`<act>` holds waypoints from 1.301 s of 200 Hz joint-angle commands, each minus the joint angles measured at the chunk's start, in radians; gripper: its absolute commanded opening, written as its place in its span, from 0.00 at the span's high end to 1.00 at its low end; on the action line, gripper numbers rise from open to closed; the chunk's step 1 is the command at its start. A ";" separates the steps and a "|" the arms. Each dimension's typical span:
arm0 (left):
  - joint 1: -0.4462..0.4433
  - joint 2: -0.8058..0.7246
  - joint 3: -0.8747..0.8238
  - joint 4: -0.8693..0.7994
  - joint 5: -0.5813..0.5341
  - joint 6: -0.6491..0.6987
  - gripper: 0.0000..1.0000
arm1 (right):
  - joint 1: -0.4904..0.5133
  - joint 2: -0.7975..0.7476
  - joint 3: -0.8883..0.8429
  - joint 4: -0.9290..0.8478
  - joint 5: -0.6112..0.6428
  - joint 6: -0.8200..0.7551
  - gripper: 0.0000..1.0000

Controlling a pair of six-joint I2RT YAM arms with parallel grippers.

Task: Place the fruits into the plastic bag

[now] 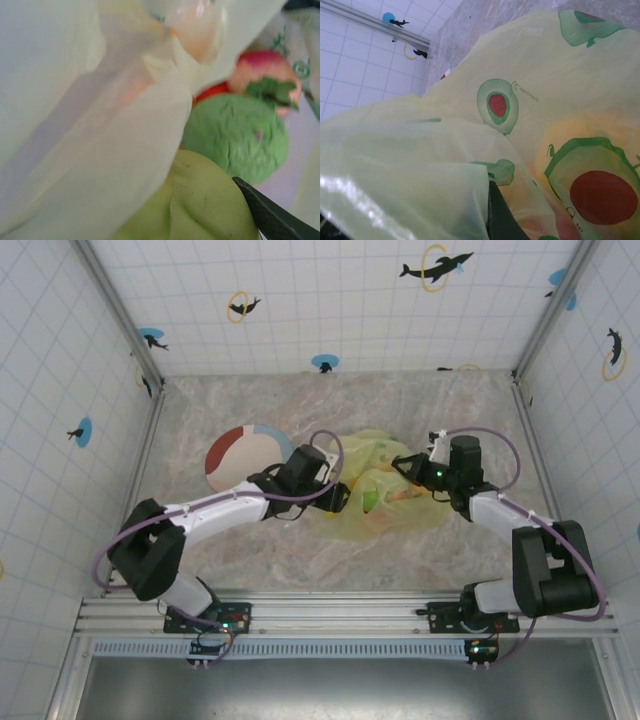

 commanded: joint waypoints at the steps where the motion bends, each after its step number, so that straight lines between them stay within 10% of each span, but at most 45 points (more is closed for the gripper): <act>1: -0.006 0.052 0.095 0.039 -0.085 0.013 0.30 | 0.001 -0.024 -0.010 0.017 -0.007 -0.008 1.00; 86: -0.005 0.211 0.169 0.259 -0.295 -0.094 0.26 | 0.001 -0.025 -0.016 0.016 -0.009 -0.009 1.00; 260: -0.005 0.010 -0.091 0.244 -0.213 -0.077 0.09 | -0.003 0.002 -0.025 0.030 -0.010 -0.008 1.00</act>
